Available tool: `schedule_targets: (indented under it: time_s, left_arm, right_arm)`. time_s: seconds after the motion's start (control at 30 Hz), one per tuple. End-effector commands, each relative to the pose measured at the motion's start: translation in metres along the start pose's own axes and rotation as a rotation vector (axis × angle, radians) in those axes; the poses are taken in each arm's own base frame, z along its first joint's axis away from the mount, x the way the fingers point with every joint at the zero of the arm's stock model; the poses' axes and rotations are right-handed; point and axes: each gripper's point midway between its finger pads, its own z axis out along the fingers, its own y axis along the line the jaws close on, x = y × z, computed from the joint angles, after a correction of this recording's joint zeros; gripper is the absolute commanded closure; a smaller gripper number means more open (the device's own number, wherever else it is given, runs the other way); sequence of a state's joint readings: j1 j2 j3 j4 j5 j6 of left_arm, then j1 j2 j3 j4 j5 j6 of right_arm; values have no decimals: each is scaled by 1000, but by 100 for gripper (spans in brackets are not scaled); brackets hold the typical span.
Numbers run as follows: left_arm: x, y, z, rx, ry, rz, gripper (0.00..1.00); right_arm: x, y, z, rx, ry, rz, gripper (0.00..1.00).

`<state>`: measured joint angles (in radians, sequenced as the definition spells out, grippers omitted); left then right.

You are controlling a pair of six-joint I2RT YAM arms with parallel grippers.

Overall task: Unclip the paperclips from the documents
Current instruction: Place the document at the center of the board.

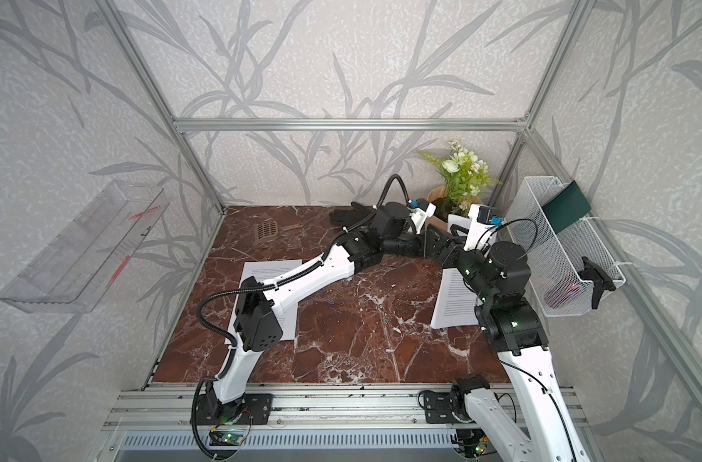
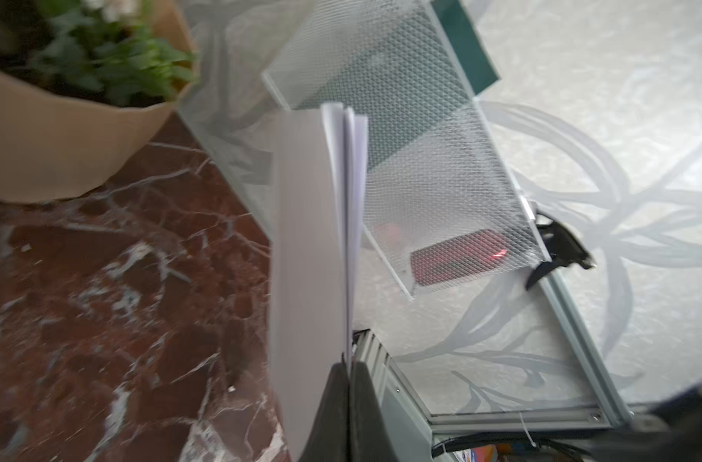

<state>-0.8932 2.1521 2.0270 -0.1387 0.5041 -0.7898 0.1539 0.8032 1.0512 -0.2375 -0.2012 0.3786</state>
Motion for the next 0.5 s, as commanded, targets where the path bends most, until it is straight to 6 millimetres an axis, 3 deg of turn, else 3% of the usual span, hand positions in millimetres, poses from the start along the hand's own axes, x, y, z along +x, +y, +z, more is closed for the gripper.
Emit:
schedule_targets:
  time_s: [0.0,0.07,0.17,0.33,0.47]
  left_arm:
    - [-19,59,-16,-43,-81,-44,100]
    - [-7,111,-18,-129,-74,-55,100]
    - [14,161,-13,-218,-23,-33,100]
    - [34,195,6,-236,21,-50,100]
    - [40,203,14,-245,38,-53,100]
  right_arm:
    - [6,-2,2,1,15,30,29]
    - [13,-3,5,-7,39,41,29]
    - [25,-5,8,-7,78,50,29]
    - [36,-10,9,6,107,56,29]
    - [41,-13,7,20,123,51,29]
